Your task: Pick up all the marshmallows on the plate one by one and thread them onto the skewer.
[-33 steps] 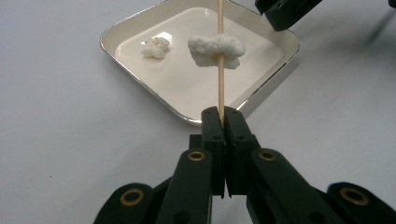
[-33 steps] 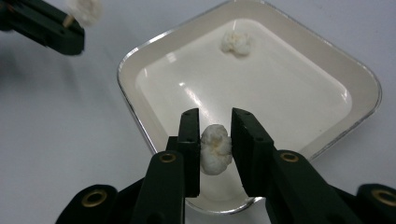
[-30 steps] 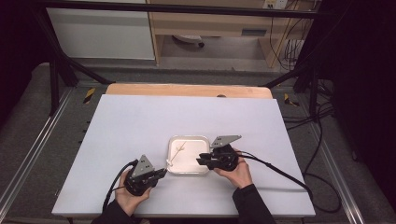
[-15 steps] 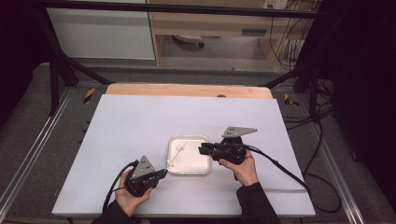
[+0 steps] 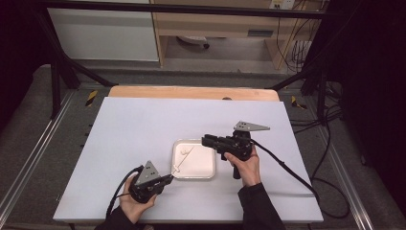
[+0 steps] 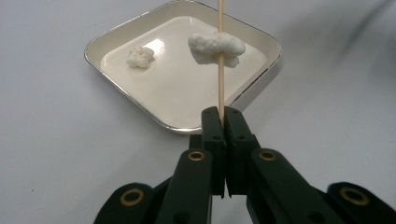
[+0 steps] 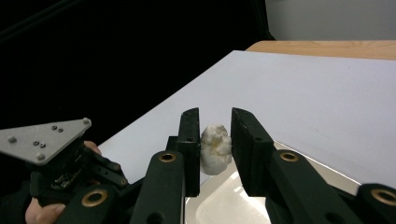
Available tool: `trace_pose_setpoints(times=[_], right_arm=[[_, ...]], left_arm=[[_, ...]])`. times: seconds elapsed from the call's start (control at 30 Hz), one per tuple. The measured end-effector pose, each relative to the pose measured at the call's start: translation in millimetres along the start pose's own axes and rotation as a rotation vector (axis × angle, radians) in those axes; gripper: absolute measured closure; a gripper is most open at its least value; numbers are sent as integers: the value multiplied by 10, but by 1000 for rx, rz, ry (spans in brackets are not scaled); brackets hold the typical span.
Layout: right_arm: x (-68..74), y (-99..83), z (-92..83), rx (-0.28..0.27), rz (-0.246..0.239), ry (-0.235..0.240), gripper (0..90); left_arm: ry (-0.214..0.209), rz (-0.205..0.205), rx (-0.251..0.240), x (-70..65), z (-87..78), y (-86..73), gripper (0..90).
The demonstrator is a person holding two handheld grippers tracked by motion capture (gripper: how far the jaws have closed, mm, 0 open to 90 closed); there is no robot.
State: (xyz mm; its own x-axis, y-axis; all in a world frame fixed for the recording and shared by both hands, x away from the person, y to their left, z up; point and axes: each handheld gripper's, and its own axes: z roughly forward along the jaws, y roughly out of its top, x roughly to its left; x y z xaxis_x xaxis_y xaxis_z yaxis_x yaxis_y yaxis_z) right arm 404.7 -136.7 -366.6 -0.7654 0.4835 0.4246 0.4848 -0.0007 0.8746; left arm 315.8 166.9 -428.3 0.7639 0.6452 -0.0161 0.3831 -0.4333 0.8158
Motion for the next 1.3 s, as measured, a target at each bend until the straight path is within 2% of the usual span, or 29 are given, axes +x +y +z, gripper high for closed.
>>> trace_pose_setpoints(times=[0.2,0.43,1.07,1.3], right_arm=[[-3,-7,136,3,34,32,738],[-21,-51,196,16,59,53,738],[-18,-172,304,45,91,92,761],[19,-237,337,39,101,103,769]], left_arm=[[-6,4,-4,-15,-3,6,886],[-5,6,-1,-15,1,7,886],[-4,10,14,-17,18,0,887],[-14,-7,3,-21,28,-3,887]])
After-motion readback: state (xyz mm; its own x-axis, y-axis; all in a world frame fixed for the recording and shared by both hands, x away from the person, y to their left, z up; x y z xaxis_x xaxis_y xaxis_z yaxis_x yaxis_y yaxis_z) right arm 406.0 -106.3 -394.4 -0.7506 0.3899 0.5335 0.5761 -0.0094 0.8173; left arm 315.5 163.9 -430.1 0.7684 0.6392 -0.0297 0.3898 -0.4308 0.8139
